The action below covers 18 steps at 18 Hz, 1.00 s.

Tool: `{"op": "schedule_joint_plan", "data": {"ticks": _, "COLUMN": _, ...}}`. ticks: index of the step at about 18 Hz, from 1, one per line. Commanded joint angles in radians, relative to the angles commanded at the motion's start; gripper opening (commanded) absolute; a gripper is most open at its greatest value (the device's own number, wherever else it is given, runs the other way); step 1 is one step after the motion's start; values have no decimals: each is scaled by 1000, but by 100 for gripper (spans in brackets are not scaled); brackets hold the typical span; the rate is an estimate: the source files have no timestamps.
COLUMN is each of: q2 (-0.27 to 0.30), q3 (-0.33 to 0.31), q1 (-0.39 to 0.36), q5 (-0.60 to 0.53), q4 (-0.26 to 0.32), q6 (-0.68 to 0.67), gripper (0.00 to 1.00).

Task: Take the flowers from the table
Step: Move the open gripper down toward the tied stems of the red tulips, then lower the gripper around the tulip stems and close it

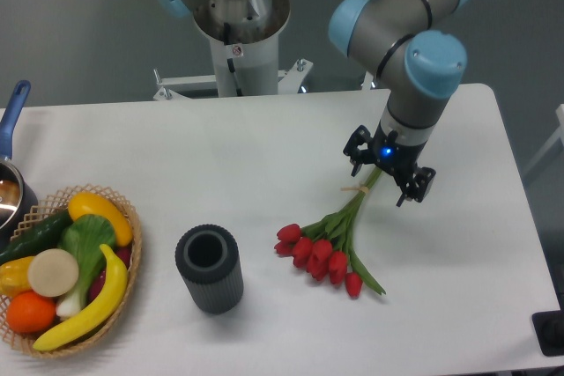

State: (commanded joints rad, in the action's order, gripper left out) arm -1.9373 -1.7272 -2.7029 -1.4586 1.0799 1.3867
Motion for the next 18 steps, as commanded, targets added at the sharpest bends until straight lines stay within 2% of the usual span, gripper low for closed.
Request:
{"op": "schedule_joint_plan", "data": {"ticks": 10, "q2": -78, "q3": -3, "q1": 14, "q5": -16, "q4": -3, "q6": -11, "gripper": 100}}
{"op": "schedule_joint_plan", "data": {"ticks": 14, "q2": -98, "q3": -29, "q1": 14, "q5": -12, "q4": -67, "q6": -14, "gripper": 100}}
{"op": "schedule_joint_plan", "data": {"ticks": 18, "q2": -103, "q3": -35, "q1": 15, "q5": -12, "q4": -75, "q6": -14, "gripper": 100}}
